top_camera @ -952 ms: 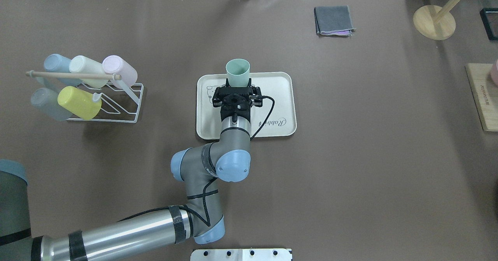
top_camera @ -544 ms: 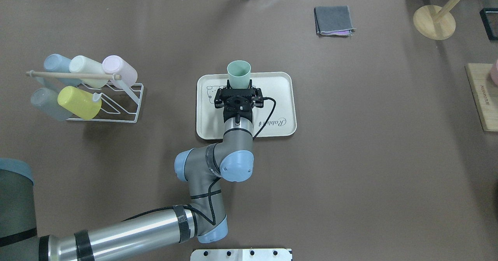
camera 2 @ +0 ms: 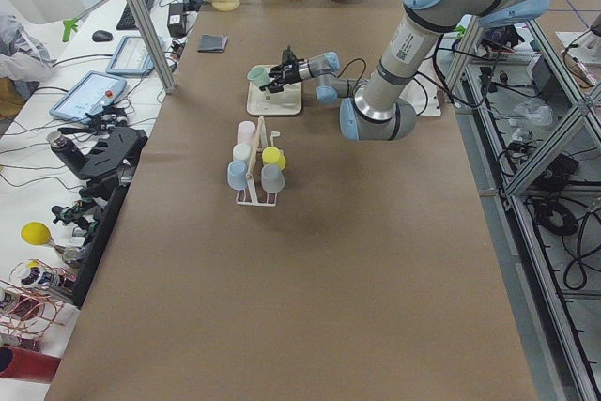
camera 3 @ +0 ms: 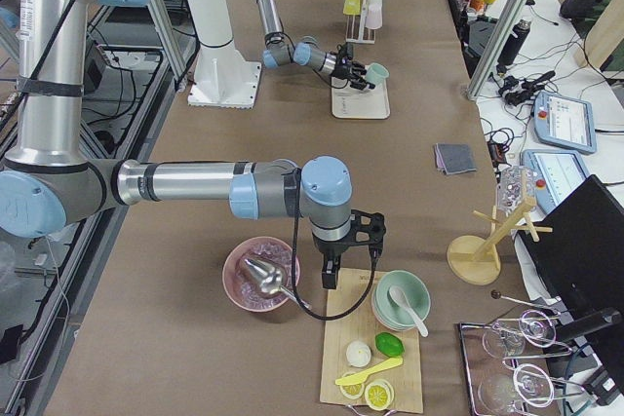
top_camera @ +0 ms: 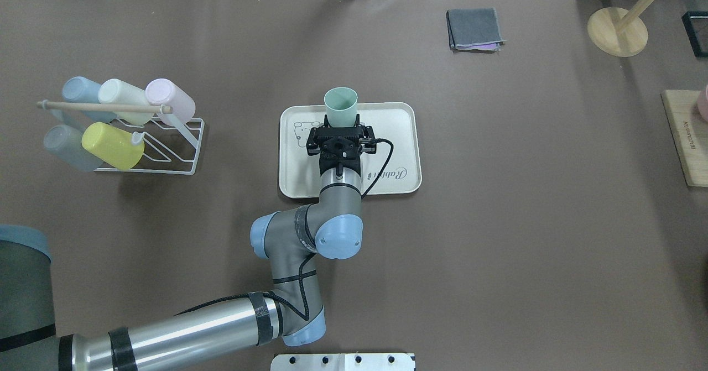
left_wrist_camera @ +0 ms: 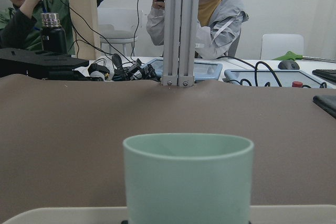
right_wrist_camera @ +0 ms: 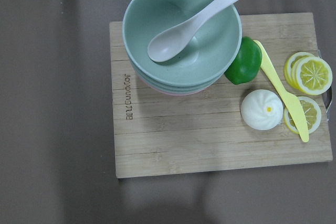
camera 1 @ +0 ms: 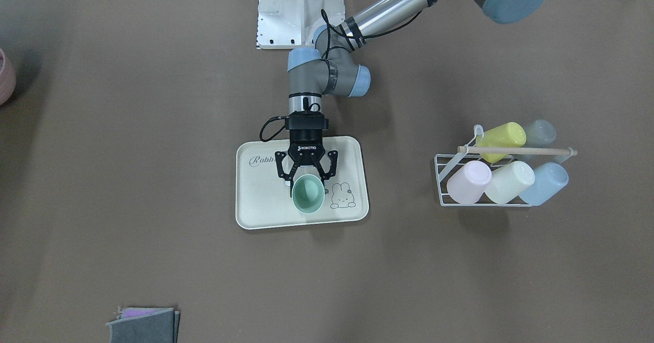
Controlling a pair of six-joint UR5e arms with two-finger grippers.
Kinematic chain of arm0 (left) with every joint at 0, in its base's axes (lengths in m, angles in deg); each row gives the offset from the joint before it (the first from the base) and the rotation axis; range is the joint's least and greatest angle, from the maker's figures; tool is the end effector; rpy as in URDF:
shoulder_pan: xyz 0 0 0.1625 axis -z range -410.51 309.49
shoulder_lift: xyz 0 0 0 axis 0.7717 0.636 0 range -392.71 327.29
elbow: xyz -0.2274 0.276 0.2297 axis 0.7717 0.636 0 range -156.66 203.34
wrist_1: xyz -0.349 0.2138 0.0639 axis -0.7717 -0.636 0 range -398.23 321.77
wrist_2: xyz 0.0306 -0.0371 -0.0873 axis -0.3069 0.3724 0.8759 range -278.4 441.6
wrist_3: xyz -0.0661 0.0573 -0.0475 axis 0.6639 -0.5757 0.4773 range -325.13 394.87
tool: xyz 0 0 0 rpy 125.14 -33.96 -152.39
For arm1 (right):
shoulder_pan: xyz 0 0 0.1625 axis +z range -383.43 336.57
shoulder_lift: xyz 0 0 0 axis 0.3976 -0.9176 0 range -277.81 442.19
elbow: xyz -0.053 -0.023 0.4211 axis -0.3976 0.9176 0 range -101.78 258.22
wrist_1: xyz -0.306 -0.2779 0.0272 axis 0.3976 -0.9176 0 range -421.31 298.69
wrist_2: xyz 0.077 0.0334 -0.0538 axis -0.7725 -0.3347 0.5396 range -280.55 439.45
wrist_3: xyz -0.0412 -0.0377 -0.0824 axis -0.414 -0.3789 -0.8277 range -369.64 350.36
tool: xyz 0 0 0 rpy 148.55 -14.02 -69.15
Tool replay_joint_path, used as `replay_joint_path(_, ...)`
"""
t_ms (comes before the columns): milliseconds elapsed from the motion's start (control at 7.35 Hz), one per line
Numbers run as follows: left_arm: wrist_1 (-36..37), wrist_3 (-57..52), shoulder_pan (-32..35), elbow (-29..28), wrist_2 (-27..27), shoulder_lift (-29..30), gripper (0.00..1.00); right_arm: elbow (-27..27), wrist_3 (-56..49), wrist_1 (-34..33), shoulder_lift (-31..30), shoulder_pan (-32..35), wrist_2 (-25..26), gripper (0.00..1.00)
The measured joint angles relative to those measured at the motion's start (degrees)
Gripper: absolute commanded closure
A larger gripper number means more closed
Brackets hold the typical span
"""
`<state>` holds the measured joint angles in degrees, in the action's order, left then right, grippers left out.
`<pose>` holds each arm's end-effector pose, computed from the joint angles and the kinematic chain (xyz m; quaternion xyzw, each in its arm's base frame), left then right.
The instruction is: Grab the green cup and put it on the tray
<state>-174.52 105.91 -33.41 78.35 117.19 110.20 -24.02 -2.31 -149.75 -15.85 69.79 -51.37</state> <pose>0.7091 -0.4422 0.2336 0.5145 0.3297 -0.2308 0.7572 0.0928 -0.4340 0.6196 0.0346 -0.3498 0.0686 0.9337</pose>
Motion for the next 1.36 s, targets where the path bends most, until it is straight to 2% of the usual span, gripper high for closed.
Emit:
replay_joint_path(408, 0.65, 0.10, -0.97, 0.13, -0.33, -0.17, 0.55, 1.94, 0.09, 3.32, 1.05, -2.11, -0.97, 0.00)
replay_joint_path(544, 0.72, 0.09, -1.08, 0.22, -0.40, -0.24, 0.43, 2.99, 0.13, 5.68, 1.07, -2.85, -1.22, 0.00)
replay_joint_path(680, 0.75, 0.09, -1.17, 0.32, -0.43, -0.30, 0.24, 3.86, 0.07, 7.76, 1.12, -3.62, -1.21, 0.00)
replay_joint_path(952, 0.73, 0.09, -1.24, 0.68, -0.59, -0.60, 0.05, 4.55, -0.01, 9.59, 1.31, -4.15, -1.14, 0.00)
replay_joint_path(1360, 0.69, 0.07, -1.85, 2.13, -1.63, -1.79, 0.04, 4.45, 0.20, 7.06, 3.44, -4.39, -1.65, 0.00)
